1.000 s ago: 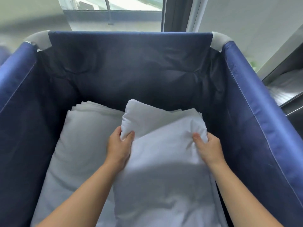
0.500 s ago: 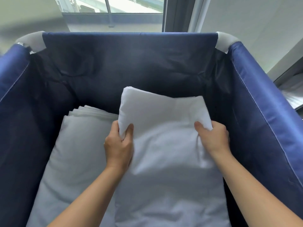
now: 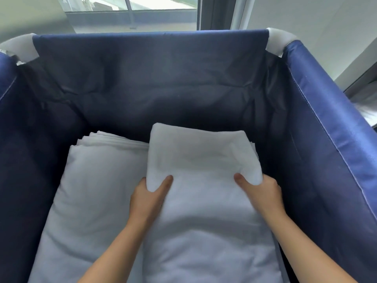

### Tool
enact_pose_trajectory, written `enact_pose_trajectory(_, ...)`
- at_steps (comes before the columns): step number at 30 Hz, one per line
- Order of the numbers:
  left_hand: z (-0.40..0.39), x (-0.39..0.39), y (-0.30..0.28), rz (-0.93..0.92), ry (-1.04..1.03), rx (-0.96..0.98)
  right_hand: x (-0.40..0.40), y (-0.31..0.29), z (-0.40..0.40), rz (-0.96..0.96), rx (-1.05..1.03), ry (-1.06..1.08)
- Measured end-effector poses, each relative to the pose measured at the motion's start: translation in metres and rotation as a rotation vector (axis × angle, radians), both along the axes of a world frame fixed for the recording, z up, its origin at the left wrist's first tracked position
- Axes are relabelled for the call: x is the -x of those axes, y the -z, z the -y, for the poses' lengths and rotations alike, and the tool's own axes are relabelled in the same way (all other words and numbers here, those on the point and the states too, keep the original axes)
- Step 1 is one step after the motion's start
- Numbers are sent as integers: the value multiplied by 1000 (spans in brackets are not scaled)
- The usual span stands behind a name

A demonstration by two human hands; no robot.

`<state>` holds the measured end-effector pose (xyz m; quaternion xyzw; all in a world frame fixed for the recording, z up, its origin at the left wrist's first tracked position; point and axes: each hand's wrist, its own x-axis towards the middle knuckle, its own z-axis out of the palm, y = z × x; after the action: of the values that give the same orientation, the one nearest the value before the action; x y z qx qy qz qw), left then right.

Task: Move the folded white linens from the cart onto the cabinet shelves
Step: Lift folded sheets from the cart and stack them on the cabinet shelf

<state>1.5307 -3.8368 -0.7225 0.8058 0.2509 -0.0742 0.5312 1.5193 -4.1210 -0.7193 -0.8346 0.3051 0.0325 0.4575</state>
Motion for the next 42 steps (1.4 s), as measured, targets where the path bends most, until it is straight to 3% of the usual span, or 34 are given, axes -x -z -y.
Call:
enact_pose_trajectory(3, 5, 7, 9, 25, 2, -126, -7, 13, -1, -122, 79, 2)
enact_pose_trajectory(7, 15, 6, 11, 39, -41, -228, -10, 31, -8, -127, 174, 24)
enact_pose_trajectory(10, 12, 7, 9, 18, -42, -178, -10, 28, -7, -113, 128, 31)
enact_pose_trajectory(15, 3, 40, 6, -15, -73, 54, 24, 20, -2, -18, -148, 107)
enact_pose_trajectory(19, 5, 81, 5, 26, -112, 51, 81, 28, -12, 74, -84, 131)
enact_pose_trajectory(29, -2, 168, 6, -73, -21, -129, 173, 22, -15, -136, 131, 76)
enact_pose_trajectory(35, 0, 225, 1, -145, -91, 11, 212, 9, -12, -112, 37, 111)
enact_pose_trajectory(39, 4, 245, -6, -122, -96, -25, 228, -14, -4, -65, 36, 136)
enact_pose_trajectory(42, 6, 264, -3, -186, -80, -106, 247, -12, -4, -184, 81, 110)
